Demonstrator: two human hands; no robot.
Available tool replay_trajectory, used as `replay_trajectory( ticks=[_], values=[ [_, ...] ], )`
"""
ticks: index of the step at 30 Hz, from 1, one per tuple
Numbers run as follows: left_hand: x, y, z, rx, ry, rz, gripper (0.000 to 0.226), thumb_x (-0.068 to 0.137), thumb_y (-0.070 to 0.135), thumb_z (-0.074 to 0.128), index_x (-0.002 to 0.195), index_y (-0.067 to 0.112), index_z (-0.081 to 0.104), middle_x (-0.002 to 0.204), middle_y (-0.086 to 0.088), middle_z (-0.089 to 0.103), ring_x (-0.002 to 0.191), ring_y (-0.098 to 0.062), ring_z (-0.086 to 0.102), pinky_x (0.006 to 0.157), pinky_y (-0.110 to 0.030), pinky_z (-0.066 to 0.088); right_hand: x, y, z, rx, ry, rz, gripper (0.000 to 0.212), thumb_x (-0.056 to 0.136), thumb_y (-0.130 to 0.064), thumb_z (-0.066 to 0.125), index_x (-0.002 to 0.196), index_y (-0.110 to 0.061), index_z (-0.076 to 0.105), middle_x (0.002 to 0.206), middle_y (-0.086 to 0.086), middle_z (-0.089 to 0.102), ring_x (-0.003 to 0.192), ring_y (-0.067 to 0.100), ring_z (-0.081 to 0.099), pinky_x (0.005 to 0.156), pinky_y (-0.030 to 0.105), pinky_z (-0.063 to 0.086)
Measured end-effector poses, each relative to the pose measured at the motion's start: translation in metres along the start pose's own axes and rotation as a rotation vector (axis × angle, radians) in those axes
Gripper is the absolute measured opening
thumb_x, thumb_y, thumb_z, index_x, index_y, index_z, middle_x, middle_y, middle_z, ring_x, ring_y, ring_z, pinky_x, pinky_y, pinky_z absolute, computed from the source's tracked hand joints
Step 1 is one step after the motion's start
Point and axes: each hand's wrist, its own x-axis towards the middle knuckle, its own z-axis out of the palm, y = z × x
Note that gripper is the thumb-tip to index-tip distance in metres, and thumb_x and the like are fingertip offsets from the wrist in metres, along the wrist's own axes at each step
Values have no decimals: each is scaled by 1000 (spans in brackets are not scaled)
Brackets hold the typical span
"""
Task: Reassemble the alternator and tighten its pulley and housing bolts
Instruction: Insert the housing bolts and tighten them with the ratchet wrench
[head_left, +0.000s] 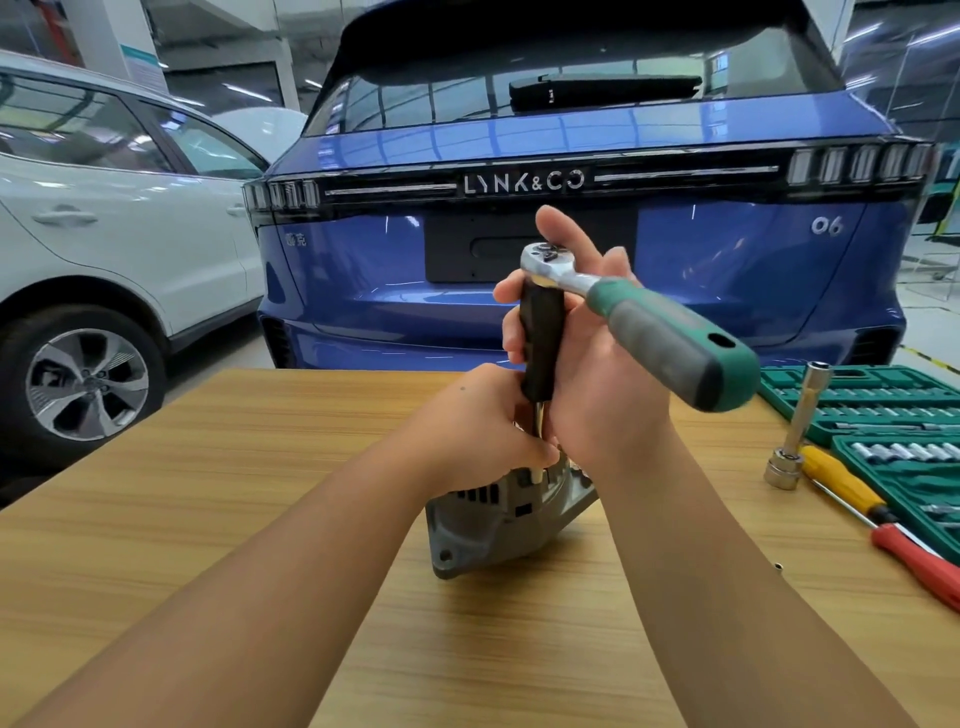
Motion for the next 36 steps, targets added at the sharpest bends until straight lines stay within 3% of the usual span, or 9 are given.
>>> replay_trajectory(
  ticks=[3, 7, 14, 19, 21, 25, 30, 33, 36],
  values=[
    [1, 1, 1, 19, 9, 16, 12, 83, 26, 79, 88, 29, 69, 81, 8, 72, 74, -5, 65, 66, -29, 51, 2, -3, 6, -71, 182, 12, 27, 96, -33, 60, 117, -15, 61, 77, 2, 62, 58, 15, 49, 53, 24, 42],
    [0, 3, 1, 21, -50, 56, 11, 89, 26, 76, 98, 27, 70, 88, 11, 74, 79, -5, 68, 78, -31, 58, 0, -1, 10, -336, 345, -69, 23, 91, -22, 73, 98, -2, 64, 63, -4, 51, 54, 11, 42, 50, 22, 39],
    [2, 3, 0, 19, -52, 25, 16, 89, 25, 75, 104, 27, 70, 94, 7, 75, 87, -13, 71, 86, -43, 60, -1, 6, 3, -344, 142, -230, 38, 96, -14, 60, 129, -31, 54, 88, 13, 59, 62, 16, 50, 62, 29, 49],
    [-1, 1, 2, 25, -11, 11, 16, 88, 26, 77, 100, 26, 68, 92, 2, 73, 87, -15, 70, 86, -46, 60, 1, 8, 3, -245, 109, -172, 54, 100, 7, 46, 120, -41, 64, 85, 2, 70, 62, 12, 57, 57, 23, 49],
    [-3, 0, 1, -9, 8, 5, 17, 86, 23, 79, 98, 24, 66, 90, 2, 72, 87, -15, 69, 85, -46, 60, 4, 3, 2, -104, 88, -44, 52, 102, 0, 37, 114, -39, 69, 82, 6, 70, 59, 21, 51, 52, 26, 45],
    [-2, 2, 1, -41, -22, 28, 17, 88, 17, 78, 103, 17, 70, 94, -3, 74, 91, -21, 71, 88, -51, 58, 3, -5, 7, -30, 111, 37, 29, 89, -37, 53, 115, -25, 62, 79, 7, 61, 63, 21, 47, 56, 27, 41],
    [1, 4, 3, 23, -56, 42, 17, 90, 23, 75, 105, 28, 68, 94, 12, 73, 88, -10, 69, 82, -34, 58, -2, -3, 10, -364, 337, -90, 11, 94, -23, 71, 89, -13, 68, 62, -3, 49, 55, 13, 41, 50, 24, 37],
    [3, 0, 2, 16, -37, 33, 13, 89, 25, 76, 99, 29, 69, 90, 11, 74, 83, -7, 69, 81, -34, 59, -1, -2, 9, -327, 247, -9, 8, 92, -24, 70, 100, -22, 68, 70, -5, 59, 63, 9, 51, 61, 23, 46],
    [3, -3, 1, 3, -29, 26, 7, 87, 24, 76, 90, 28, 71, 82, 8, 76, 74, -6, 69, 81, -38, 61, -1, 3, 6, -208, 165, 21, 28, 90, -14, 69, 112, -31, 67, 84, -2, 63, 70, 9, 56, 68, 25, 47]
  ],
)
